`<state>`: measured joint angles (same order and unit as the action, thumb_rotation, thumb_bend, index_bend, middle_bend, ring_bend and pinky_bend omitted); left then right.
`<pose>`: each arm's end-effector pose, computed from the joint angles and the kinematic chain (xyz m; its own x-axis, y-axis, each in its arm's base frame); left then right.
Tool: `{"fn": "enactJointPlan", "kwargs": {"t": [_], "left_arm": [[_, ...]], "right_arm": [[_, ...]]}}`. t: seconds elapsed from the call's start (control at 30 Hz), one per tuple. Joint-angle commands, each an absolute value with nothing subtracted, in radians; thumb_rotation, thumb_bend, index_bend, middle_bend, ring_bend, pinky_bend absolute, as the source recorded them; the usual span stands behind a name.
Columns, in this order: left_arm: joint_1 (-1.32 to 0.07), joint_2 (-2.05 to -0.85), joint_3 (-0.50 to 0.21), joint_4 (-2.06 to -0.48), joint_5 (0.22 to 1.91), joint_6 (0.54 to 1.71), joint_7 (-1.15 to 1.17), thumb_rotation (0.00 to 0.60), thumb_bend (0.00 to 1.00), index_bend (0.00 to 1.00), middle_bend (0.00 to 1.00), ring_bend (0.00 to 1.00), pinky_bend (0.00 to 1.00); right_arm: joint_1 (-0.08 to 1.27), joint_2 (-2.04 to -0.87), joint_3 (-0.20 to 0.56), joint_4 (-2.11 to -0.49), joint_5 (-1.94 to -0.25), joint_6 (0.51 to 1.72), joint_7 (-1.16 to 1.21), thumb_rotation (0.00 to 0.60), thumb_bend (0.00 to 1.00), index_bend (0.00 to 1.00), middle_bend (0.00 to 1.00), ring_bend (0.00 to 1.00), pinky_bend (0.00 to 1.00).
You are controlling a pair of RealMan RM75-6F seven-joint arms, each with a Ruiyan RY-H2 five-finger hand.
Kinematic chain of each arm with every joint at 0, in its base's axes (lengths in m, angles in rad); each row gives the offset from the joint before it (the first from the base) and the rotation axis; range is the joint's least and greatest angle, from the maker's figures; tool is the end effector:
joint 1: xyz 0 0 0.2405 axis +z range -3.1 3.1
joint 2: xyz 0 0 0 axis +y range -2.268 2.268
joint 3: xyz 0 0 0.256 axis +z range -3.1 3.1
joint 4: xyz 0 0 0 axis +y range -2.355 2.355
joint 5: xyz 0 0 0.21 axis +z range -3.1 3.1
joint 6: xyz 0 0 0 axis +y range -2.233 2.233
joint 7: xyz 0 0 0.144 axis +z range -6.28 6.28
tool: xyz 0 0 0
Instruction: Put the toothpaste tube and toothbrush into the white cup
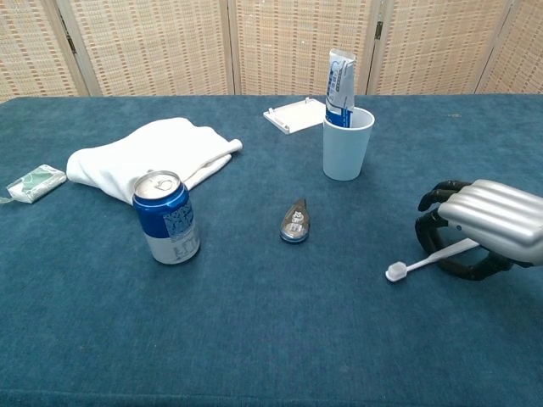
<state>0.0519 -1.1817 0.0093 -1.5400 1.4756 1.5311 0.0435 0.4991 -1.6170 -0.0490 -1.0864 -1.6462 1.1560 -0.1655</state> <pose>-0.3447 0.1235 0.1450 0.4395 0.0758 0.8950 0.8842 0.1386 -0.4460 -0.2591 -0.2772 -0.0244 0.6917 -0.0992 0.7154 -0.6405 -0.5419 0.5441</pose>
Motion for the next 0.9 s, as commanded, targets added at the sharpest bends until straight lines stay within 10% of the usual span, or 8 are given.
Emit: {"fn": "enactJointPlan", "kwargs": {"t": [0.03,0.9], "left_arm": [[0.051,-1.182,0.009,-1.541,1.476,1.531,0.044,0.600,0.27,0.28,0.26,0.22,0.23],[0.027,-1.166,0.003,-1.598,1.485,1.513,0.101,0.600,0.27,0.28,0.26,0.22,0.23]], "right_arm": [[0.494,-1.605,-0.039,-1.105,-1.638,1.171,-0.130,0.600,0.36,0.60,0.55,0.24,0.17],[0.552,-1.620,0.326,-1.149,-1.384,1.287,0.731,0.600,0.33,0.61,0.55,0.26,0.17]]}}
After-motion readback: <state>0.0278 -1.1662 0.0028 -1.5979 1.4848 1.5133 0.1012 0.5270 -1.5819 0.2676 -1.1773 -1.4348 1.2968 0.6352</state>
